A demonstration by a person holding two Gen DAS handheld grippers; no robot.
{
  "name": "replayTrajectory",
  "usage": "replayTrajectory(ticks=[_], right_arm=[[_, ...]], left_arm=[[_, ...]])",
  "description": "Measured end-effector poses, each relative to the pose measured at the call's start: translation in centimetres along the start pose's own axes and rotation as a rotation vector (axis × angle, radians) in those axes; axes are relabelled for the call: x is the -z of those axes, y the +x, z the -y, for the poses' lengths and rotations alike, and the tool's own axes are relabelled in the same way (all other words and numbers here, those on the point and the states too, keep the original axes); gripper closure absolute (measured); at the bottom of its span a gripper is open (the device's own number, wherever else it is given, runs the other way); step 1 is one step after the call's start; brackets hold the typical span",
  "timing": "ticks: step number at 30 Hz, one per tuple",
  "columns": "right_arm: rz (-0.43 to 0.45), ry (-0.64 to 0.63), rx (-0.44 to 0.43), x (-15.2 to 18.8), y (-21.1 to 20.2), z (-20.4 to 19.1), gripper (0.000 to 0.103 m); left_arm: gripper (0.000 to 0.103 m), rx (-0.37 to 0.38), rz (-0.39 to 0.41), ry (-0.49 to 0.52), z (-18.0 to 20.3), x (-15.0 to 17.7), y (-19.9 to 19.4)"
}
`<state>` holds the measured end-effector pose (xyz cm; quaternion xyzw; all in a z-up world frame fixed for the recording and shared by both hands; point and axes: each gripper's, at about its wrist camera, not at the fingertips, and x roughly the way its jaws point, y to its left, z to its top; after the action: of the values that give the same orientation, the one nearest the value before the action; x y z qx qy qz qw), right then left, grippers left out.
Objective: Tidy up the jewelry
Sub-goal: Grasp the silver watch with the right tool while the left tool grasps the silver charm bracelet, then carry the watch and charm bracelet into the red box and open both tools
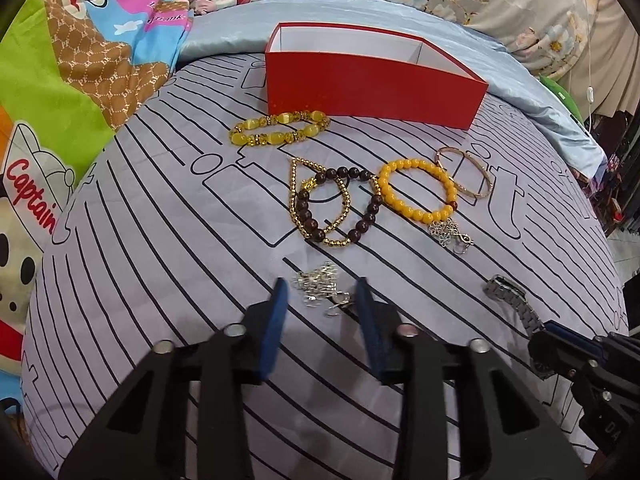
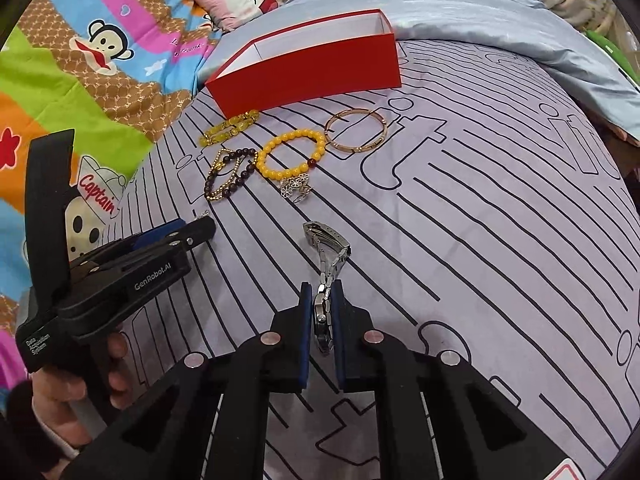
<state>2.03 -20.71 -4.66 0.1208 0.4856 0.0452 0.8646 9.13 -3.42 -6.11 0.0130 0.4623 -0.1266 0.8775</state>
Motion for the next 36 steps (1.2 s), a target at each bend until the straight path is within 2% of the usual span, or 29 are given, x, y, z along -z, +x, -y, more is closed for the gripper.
replayTrajectory(ticks=[1, 2, 13, 21, 25, 30, 36], right_arm=[[0.000, 0.001, 0.000, 0.0, -0.1, 0.1, 0.094], [0.000, 0.004, 0.000, 0.0, -0.1, 0.1, 0.094], [0.032, 0.016, -0.019, -0.4, -1.5, -0.4, 0.094], [0.123, -0.002, -0.038, -3.0, -4.7, -1.4, 0.094], [0.175, -0.011, -0.062, -6.1, -6.1, -1.7, 0.094], [0.257, -0.067, -0.039, -12.3, -6.9, -2.6, 0.094], [0.282, -0.071, -0.035, -19.5, -4.6, -2.6, 0.094]], left_arm=[[0.086, 0.001, -0.001, 0.001, 0.0, 0.0, 0.0], [0.089, 0.004, -0.002, 0.000, -0.1, 0.0, 0.0], [0.089, 0.062, -0.015, -0.013, -0.5, 0.3, -1.6], [0.089, 0.077, 0.026, -0.014, -1.1, -2.2, -5.2], [0.089, 0.075, 0.060, -0.001, -1.3, -5.1, -6.4], [0.089, 0.064, 0.117, 0.013, -1.3, -10.2, -6.7], [0.089, 0.031, 0.185, 0.050, -0.7, -17.0, -4.7]])
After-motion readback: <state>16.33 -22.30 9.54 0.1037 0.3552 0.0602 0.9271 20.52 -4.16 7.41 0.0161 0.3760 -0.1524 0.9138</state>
